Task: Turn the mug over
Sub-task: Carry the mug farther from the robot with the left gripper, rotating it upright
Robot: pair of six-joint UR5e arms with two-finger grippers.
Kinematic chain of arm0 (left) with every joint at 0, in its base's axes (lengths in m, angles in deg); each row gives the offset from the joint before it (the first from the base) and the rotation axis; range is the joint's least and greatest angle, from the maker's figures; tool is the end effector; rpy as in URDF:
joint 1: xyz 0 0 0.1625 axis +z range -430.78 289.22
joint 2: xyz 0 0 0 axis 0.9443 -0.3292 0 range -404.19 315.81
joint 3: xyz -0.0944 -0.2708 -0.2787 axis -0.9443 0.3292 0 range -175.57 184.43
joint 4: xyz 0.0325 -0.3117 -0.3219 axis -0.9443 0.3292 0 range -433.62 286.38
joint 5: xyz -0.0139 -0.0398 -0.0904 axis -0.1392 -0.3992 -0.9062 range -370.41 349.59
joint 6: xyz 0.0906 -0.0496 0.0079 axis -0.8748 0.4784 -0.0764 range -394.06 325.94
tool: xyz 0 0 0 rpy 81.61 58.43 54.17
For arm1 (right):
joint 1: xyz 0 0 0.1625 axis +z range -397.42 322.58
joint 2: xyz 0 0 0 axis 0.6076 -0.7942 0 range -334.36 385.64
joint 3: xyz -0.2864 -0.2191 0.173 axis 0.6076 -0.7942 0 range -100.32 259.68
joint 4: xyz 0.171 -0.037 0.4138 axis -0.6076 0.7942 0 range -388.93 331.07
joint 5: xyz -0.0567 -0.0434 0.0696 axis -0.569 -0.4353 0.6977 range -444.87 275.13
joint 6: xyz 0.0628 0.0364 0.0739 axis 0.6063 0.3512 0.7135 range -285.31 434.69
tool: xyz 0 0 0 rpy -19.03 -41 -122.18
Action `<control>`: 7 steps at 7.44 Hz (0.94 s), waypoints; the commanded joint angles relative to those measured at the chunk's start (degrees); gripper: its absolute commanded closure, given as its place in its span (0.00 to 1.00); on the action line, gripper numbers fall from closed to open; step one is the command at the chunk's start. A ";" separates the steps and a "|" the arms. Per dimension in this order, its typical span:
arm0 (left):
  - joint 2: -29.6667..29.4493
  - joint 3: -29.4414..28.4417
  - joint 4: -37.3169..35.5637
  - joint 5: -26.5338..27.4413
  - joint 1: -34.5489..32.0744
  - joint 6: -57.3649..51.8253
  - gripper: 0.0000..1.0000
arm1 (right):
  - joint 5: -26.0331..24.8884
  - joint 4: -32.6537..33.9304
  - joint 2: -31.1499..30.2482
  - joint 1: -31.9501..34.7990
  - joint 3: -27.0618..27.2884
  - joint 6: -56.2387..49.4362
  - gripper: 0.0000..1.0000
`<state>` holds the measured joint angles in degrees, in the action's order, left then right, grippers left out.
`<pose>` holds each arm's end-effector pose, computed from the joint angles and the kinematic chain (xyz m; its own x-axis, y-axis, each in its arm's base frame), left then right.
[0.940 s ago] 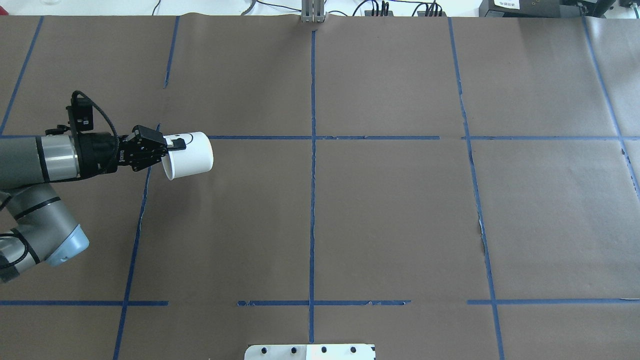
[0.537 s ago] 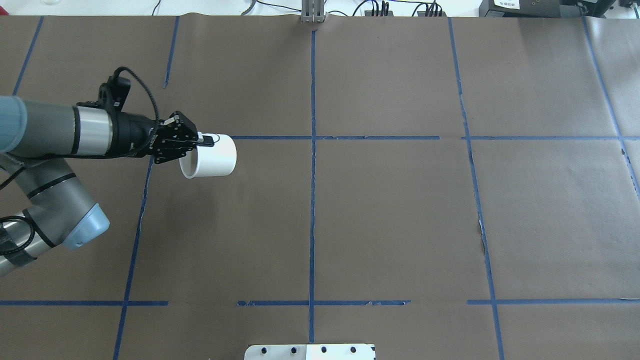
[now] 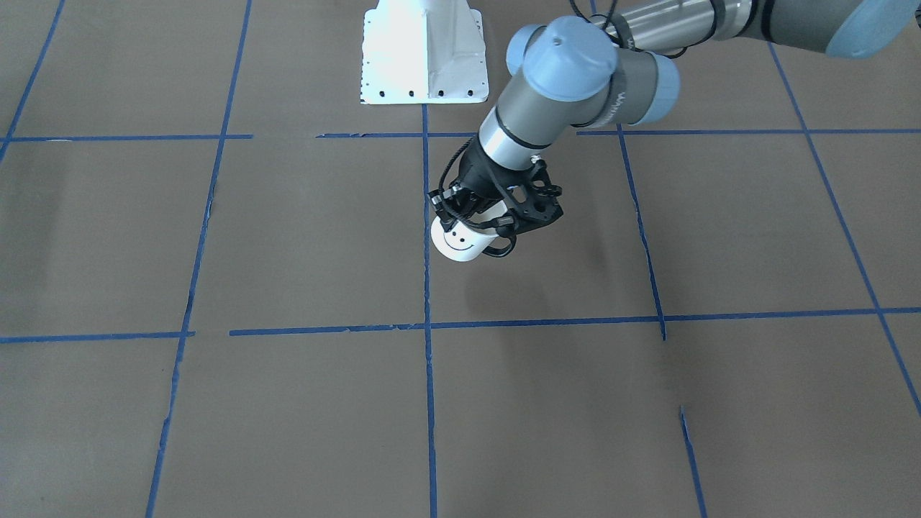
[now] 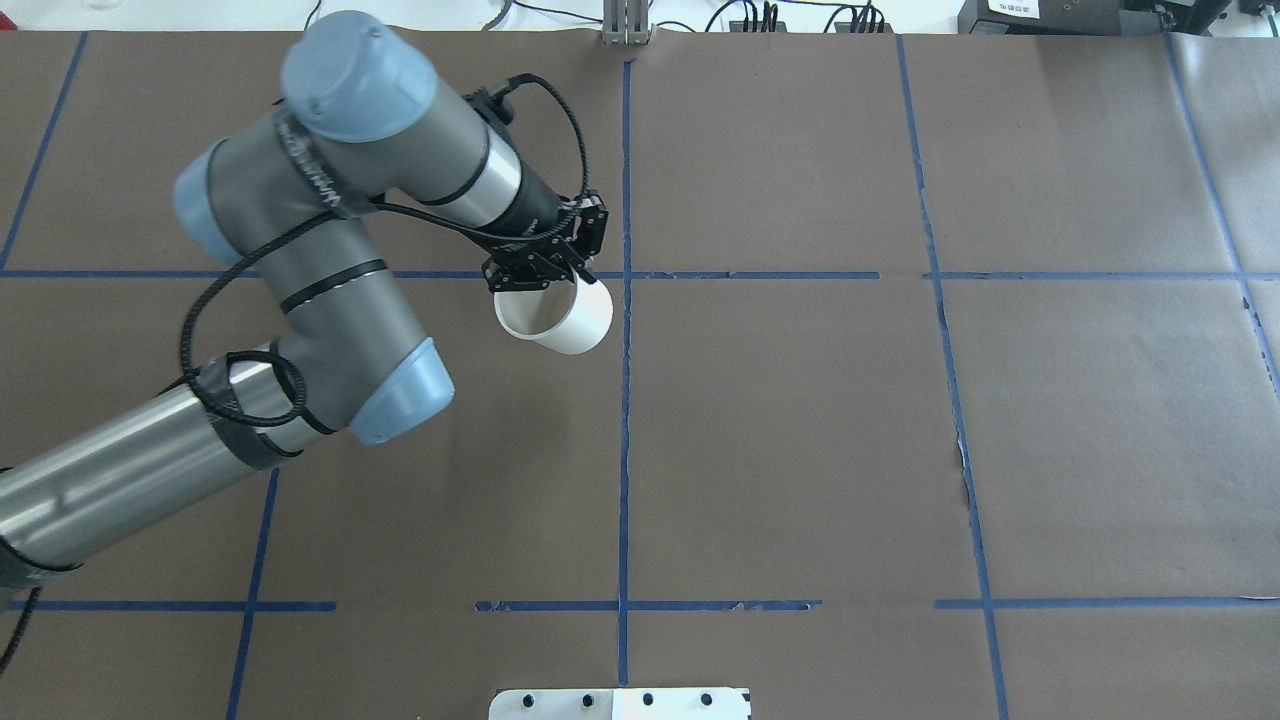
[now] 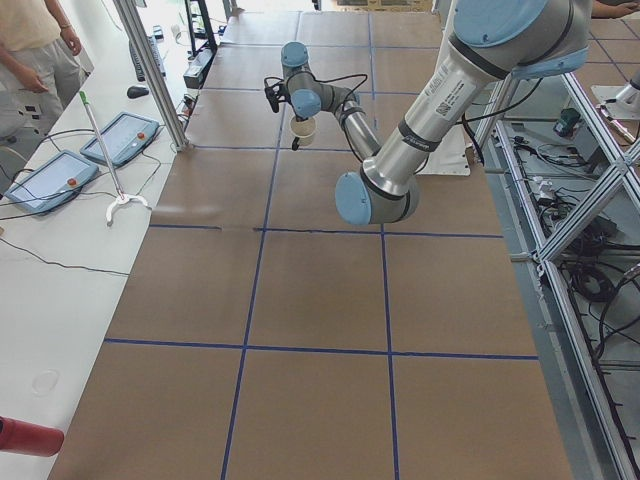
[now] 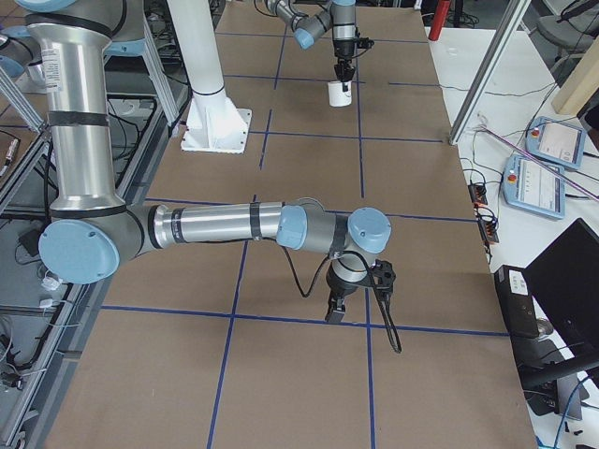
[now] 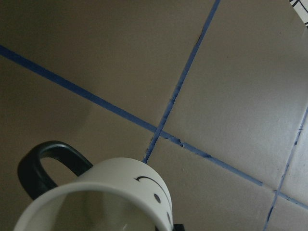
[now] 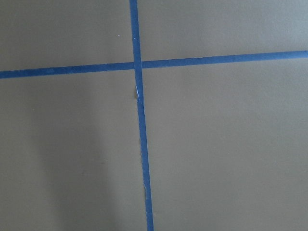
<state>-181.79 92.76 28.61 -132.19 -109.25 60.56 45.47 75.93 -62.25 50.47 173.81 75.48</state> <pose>0.5157 -0.5103 0.0855 0.3972 -0.4030 -0.8245 0.2111 0.9145 -0.3452 0.0467 -0.5301 0.6085 0.7657 0.0825 0.6379 0.0258 0.9870 -0.1586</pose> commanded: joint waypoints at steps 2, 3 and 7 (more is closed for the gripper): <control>-7.75 -12.17 -6.24 6.90 5.59 -2.69 1.00 | 0.00 0.00 0.00 0.00 0.00 0.00 0.00; -8.90 -13.88 -6.95 6.91 6.04 -2.69 1.00 | 0.00 0.00 0.00 0.00 0.00 0.00 0.00; -9.00 -12.94 -6.96 9.19 6.83 -2.07 0.00 | 0.00 0.00 0.00 0.00 0.00 0.00 0.00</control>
<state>-190.93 79.18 21.67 -123.73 -102.61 58.34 45.47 75.93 -62.26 50.47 173.81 75.48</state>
